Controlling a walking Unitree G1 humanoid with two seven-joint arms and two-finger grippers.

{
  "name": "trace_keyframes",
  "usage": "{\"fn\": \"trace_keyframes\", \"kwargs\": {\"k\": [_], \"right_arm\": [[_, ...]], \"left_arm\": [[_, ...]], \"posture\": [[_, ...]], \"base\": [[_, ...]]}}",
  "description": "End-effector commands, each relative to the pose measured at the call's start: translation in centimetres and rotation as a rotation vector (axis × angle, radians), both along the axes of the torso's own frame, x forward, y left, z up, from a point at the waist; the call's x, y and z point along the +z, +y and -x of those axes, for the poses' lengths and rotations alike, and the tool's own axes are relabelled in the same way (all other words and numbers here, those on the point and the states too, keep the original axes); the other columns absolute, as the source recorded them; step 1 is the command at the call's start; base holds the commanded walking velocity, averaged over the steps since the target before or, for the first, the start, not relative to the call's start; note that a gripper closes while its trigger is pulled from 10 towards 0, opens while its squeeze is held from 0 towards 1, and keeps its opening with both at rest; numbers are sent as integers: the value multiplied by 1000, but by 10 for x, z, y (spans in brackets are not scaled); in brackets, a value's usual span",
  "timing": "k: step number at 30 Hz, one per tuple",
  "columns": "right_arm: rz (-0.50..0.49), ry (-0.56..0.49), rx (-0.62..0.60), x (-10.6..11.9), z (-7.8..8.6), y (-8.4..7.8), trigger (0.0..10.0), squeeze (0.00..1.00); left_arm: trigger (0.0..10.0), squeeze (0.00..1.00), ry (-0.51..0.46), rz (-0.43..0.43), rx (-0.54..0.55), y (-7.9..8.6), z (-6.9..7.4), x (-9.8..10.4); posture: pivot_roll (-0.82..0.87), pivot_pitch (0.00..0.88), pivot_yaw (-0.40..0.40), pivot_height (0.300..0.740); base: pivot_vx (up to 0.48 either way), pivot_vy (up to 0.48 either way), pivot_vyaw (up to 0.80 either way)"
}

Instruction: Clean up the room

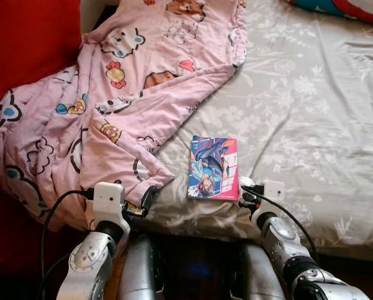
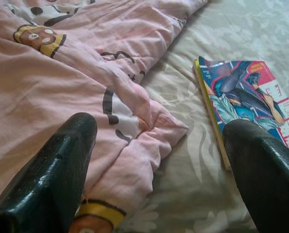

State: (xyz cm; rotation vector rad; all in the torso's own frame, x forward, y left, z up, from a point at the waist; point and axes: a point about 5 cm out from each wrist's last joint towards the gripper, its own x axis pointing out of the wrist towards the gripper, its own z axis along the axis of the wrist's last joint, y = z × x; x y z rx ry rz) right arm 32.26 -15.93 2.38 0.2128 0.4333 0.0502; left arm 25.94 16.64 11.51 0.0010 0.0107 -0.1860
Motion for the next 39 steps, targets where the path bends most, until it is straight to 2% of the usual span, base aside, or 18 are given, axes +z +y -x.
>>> {"fn": "trace_keyframes", "kwargs": {"k": [1, 6, 11, 21, 23, 24, 25, 31, 34, 39], "right_arm": [[3, 24, 0, -7, 6, 1, 0, 0], [8, 9, -9, -8, 8, -2, 0, 0], [-8, -31, -79, -11, 15, -14, 0, 0], [2, -251, -195, 4, 29, -36, 0, 0], [-11, -313, -219, 10, 37, -37, 0, 0], [4, -323, -214, 11, 41, -37, 5255, 0], [15, -327, -206, 11, 44, -36, 10000, 0], [33, -339, -140, 9, 60, -29, 10000, 0], [64, -350, -103, 10, 63, -28, 10000, 0], [58, -282, -108, 1, 65, -29, 10000, 0]], "left_arm": [[10000, 0, 19, -22, 18, 3, 2, -7], [10000, 0, 5, -13, 27, 1, -7, -8], [10000, 0, -9, 9, 37, -4, -13, -9], [10000, 0, -24, 31, 71, -3, -20, -12], [10000, 0, -19, 32, 78, -1, -19, -16], [10000, 0, -12, 30, 81, -1, -18, -19], [10000, 0, -6, 31, 84, 0, -18, -21], [10000, 0, 9, 24, 98, 4, -14, -29], [10000, 0, 21, 25, 113, 9, -13, -33], [10000, 0, 66, 16, 133, 19, -11, -48]], "posture": [[37, 224, 6, 617], [23, 193, -7, 617], [0, 160, -24, 617], [-31, 117, -53, 617], [-40, 107, -53, 617], [-47, 97, -53, 617], [-53, 85, -53, 617], [-57, 57, -57, 617], [-54, 39, -56, 630], [-58, 11, -49, 670]], "base": [[0, 0, 0], [0, 0, 0], [0, 0, 0], [0, 0, 0], [0, 0, 0], [0, 0, 0], [0, 0, 0], [0, 0, 0], [0, 0, 0], [0, 0, 0]]}}
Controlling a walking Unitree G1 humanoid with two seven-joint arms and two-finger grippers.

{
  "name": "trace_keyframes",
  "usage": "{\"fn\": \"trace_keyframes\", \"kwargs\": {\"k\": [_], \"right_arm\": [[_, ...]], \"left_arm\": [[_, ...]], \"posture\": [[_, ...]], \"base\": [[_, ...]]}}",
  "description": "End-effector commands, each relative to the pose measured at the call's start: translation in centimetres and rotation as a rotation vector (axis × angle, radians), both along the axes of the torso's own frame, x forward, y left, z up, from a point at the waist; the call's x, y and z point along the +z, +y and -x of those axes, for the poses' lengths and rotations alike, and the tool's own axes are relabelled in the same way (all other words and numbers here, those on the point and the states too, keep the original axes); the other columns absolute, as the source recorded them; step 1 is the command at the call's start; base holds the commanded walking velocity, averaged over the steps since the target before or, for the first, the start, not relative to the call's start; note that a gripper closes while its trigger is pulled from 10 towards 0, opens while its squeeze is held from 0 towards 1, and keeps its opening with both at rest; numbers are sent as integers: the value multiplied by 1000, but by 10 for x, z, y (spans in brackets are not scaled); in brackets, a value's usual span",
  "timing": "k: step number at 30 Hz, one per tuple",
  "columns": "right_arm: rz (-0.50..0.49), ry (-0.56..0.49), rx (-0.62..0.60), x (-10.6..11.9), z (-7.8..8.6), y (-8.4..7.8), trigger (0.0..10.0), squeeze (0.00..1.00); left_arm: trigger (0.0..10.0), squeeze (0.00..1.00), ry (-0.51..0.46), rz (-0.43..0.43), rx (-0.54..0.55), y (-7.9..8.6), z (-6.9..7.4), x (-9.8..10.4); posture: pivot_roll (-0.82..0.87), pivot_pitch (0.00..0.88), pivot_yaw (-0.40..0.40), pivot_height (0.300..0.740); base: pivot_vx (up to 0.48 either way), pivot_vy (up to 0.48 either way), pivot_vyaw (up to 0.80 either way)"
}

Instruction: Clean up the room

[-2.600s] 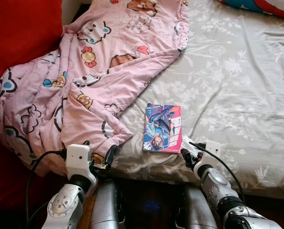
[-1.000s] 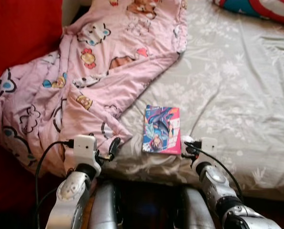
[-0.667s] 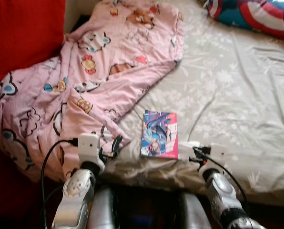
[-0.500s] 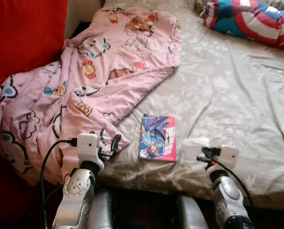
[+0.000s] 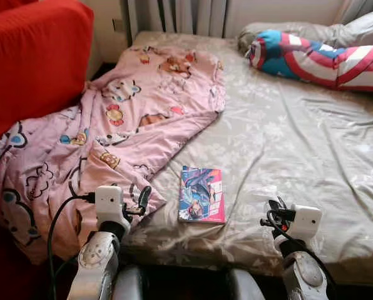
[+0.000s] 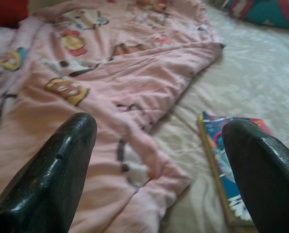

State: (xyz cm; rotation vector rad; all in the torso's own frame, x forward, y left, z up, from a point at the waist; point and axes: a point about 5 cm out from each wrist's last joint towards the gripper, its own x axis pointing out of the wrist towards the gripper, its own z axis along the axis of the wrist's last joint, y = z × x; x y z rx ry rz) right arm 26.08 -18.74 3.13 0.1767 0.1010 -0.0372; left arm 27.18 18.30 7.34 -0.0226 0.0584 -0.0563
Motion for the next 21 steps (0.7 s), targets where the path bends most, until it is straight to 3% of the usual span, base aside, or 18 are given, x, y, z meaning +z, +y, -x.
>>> {"fn": "trace_keyframes", "kwargs": {"k": [1, 5, 9, 14, 17, 21], "right_arm": [[7, 41, 3, -7, 3, -1, 10000, 0], [10, 112, 15, -24, 10, -1, 10000, 0], [11, 204, 2, -43, 21, -5, 10000, 0], [36, 341, -14, -64, 31, -10, 10000, 0], [40, 369, -21, -68, 35, -13, 10000, 0], [71, 596, -33, -96, 64, -21, 10000, 0]], "left_arm": [[10000, 0, 17, -1, 3, 3, 2, -6], [10000, 0, 48, 8, -12, -1, 1, -13], [10000, 0, 163, 83, 4, -2, 0, -36], [10000, 0, 332, -10, -44, 1, 4, -69], [10000, 0, 374, -34, -48, 3, 7, -77], [10000, 0, 580, -98, -61, 5, 31, -113]], "posture": [[-58, 11, -49, 670], [-53, 0, -45, 695], [-46, 0, -39, 720], [-58, 0, -31, 740], [-47, 0, -33, 740], [-38, 0, -35, 740]], "base": [[0, 0, 0], [0, 0, 0], [0, 0, 0], [0, 0, 0], [0, 0, 0], [0, 0, 0]]}}
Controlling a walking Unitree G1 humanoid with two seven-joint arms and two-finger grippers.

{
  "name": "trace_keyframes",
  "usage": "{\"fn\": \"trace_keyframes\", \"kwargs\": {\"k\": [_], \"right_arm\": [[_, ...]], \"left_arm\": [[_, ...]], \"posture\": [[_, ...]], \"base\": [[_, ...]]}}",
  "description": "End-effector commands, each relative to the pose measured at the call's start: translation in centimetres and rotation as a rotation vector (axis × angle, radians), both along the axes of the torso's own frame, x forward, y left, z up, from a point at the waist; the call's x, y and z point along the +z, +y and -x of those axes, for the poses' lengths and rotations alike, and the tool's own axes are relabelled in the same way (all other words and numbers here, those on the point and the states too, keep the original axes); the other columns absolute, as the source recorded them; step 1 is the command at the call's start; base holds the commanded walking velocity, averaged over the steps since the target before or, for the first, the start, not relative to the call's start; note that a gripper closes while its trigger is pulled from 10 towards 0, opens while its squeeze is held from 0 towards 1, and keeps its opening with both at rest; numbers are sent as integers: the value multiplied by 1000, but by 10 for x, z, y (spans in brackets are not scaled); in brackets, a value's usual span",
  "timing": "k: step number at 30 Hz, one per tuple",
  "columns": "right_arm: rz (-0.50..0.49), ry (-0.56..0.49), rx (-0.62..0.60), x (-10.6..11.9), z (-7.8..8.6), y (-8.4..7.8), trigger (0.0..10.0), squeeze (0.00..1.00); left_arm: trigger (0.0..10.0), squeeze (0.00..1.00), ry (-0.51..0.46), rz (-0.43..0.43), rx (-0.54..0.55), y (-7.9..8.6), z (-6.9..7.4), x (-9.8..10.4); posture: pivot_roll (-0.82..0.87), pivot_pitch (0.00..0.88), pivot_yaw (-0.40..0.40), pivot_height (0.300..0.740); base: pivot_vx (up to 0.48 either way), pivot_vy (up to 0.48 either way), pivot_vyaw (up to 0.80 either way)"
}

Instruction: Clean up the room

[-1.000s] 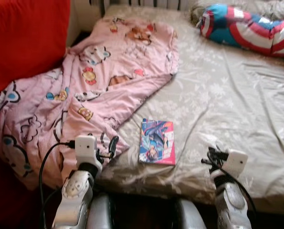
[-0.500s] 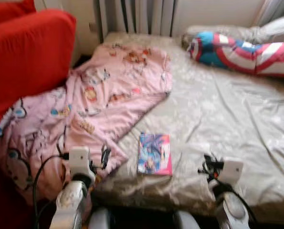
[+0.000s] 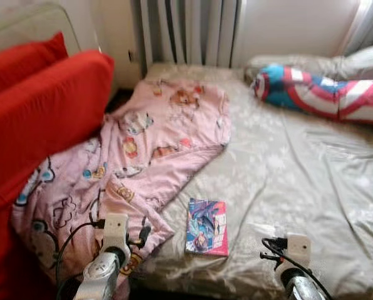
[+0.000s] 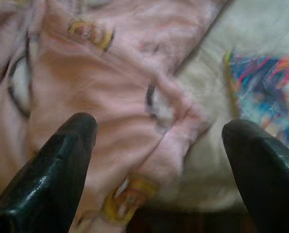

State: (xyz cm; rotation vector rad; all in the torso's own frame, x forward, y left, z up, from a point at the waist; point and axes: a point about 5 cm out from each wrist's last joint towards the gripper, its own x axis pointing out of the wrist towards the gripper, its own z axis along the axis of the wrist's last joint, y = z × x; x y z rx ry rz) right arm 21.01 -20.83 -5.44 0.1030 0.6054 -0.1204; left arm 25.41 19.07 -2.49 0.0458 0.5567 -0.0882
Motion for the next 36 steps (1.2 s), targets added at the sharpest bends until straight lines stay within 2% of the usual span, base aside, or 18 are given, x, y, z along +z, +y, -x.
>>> {"fn": "trace_keyframes", "kwargs": {"k": [1, 2, 3, 4, 9, 10, 14, 18, 21, 27, 36], "right_arm": [[1, 108, 3, -13, 17, 0, 10000, 0], [-11, 161, -19, -19, 26, -1, 10000, 0], [-11, 161, -19, -19, 26, -1, 10000, 0], [-17, 201, -48, -24, 33, -2, 10000, 0], [-16, 262, -73, -31, 43, 0, 10000, 0], [-28, 257, -89, -31, 43, 2, 10000, 0], [-43, 250, -103, -30, 41, 5, 10000, 0], [-29, 262, -19, -30, 37, 14, 10000, 0], [-10, 271, 39, -31, 36, 21, 10000, 0], [-23, 279, 46, -32, 36, 25, 10000, 0], [-11, 302, 54, -35, 41, 25, 10000, 0]], "left_arm": [[10000, 0, 110, -10, -20, -4, 17, -18], [10000, 0, 156, -5, -25, -6, 22, -24], [10000, 0, 156, -5, -25, -6, 22, -24], [10000, 0, 194, -12, -33, -7, 27, -29], [10000, 0, 270, -39, -12, -3, 39, -39], [10000, 0, 291, -49, 9, 1, 44, -42], [10000, 0, 301, -45, 41, 11, 51, -45], [10000, 0, 316, -65, 23, 20, 58, -46], [10000, 0, 323, -63, 65, 28, 63, -47], [10000, 0, 338, -62, 105, 36, 72, -50], [10000, 0, 324, -56, 96, 26, 59, -47]], "posture": [[-34, 0, -36, 740], [-33, 0, -39, 740], [-33, 0, -39, 740], [-36, 0, -37, 740], [-51, 0, -26, 740], [-60, 0, -24, 740], [-67, 8, -25, 740], [-55, 31, -29, 740], [-54, 37, -32, 740], [-52, 50, -33, 740], [-52, 57, -38, 740]], "base": [[0, 0, 0], [0, 0, 0], [0, 0, 0], [0, 0, 0], [0, 0, 0], [0, 0, 0], [0, 0, 0], [0, 0, 0], [0, 0, 763], [0, 0, 800], [0, 0, 800]]}}
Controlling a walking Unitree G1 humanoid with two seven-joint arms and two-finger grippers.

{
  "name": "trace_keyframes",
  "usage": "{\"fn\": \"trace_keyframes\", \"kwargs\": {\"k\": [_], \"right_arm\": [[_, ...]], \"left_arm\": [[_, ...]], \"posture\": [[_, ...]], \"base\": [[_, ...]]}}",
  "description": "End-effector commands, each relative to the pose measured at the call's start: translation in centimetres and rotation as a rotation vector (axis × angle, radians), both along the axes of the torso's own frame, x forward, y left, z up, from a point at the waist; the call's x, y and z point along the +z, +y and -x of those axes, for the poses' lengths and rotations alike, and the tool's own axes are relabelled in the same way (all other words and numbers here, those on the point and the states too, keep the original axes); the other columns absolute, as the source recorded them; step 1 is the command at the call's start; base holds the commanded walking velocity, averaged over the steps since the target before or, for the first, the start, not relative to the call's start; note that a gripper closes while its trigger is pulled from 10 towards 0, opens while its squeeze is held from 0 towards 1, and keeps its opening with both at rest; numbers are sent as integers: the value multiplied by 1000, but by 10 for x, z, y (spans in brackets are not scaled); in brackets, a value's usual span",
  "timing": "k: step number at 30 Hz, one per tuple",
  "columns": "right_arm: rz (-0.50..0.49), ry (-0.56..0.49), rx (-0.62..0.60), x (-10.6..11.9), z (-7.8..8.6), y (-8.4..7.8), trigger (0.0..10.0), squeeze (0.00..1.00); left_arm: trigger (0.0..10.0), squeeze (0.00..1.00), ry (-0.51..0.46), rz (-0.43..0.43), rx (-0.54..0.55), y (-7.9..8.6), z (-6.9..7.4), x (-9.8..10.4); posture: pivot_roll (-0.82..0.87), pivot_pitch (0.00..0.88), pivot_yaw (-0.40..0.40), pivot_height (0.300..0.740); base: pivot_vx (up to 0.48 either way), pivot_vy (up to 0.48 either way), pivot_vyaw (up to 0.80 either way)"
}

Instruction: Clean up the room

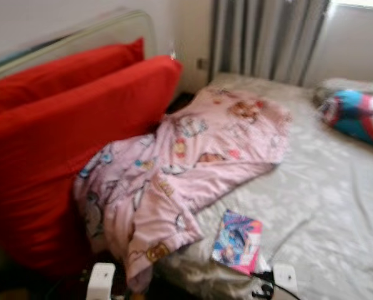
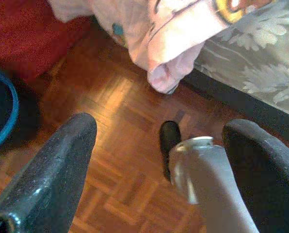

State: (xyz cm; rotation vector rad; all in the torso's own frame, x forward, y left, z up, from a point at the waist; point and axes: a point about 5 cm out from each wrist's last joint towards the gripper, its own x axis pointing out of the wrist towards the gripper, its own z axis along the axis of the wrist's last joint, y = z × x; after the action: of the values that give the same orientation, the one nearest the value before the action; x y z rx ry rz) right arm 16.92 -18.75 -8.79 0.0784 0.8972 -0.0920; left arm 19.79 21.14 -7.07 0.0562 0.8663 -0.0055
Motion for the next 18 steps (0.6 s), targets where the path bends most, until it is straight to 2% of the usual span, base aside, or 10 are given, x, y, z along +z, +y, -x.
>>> {"fn": "trace_keyframes", "kwargs": {"k": [1, 12, 18], "right_arm": [[-6, 13, 11, -1, 1, 4, 10000, 0], [1, 21, 32, -2, 2, 5, 10000, 0], [-1, 50, 36, -10, 25, 6, 10000, 0]], "left_arm": [[10000, 0, 17, -12, 17, 5, 3, -1], [10000, 0, 16, -11, 11, 4, 2, -1], [10000, 0, 18, -11, 9, 3, 2, -1]], "posture": [[-52, 58, -38, 740], [-48, 58, -38, 740], [-47, 55, -42, 740]], "base": [[0, 0, 800], [0, 0, 800], [0, 0, 800]]}}
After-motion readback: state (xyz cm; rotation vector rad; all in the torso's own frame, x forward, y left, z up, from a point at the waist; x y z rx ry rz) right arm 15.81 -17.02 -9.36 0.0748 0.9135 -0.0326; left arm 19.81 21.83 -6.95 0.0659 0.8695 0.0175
